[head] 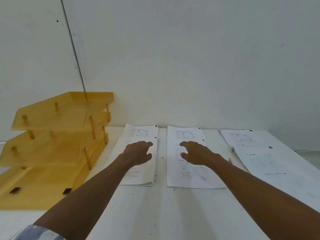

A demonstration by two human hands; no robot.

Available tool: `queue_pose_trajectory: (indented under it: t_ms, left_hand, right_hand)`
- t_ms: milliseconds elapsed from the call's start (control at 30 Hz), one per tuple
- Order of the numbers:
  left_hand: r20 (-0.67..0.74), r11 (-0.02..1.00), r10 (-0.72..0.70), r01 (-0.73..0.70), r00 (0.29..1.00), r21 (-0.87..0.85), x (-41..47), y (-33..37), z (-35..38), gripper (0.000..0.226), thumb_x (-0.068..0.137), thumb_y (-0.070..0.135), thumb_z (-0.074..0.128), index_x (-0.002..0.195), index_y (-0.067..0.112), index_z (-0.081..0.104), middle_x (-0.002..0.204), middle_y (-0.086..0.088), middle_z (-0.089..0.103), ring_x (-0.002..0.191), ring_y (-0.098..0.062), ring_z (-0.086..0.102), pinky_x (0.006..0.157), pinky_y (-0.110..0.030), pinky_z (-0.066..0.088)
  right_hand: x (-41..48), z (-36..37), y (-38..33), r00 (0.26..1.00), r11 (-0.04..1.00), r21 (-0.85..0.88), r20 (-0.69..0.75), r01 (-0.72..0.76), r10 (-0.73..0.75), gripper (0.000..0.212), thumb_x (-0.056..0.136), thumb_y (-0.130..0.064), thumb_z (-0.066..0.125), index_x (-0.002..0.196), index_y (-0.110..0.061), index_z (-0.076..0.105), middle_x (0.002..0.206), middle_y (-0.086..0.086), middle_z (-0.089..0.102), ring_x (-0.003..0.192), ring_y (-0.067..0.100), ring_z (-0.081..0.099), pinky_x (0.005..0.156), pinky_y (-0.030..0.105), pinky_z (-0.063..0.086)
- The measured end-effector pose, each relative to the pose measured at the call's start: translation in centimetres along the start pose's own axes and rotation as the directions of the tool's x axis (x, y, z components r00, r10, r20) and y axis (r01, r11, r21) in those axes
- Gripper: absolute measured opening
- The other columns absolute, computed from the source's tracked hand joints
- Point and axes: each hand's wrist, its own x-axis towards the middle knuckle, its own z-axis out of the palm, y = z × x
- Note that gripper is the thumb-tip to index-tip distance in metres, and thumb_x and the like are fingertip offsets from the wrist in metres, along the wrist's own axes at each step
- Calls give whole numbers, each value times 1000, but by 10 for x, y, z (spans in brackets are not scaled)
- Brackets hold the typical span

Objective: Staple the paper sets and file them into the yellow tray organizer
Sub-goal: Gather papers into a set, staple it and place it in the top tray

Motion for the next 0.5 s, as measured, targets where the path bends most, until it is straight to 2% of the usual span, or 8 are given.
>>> queue_pose_trajectory:
  t_ms: [367,500]
  left_hand:
    - [0,979,-191,191,982,-76,-2,-44,16,54,102,40,51,152,25,40,151,-1,52,135,-23,52,103,-41,46]
    - [-10,961,-260,258,966,-97,5,-59,21,54,102,37,51,153,23,40,147,-1,56,130,-22,56,98,-38,49]
  right_hand:
    - [22,25,-24,997,995,73,32,70,-72,52,102,-35,45,151,-21,35,147,4,49,135,25,45,104,41,40]
    - [45,33,-34,995,991,102,29,87,-90,50,102,-35,45,149,-21,37,139,4,56,129,25,50,101,39,42]
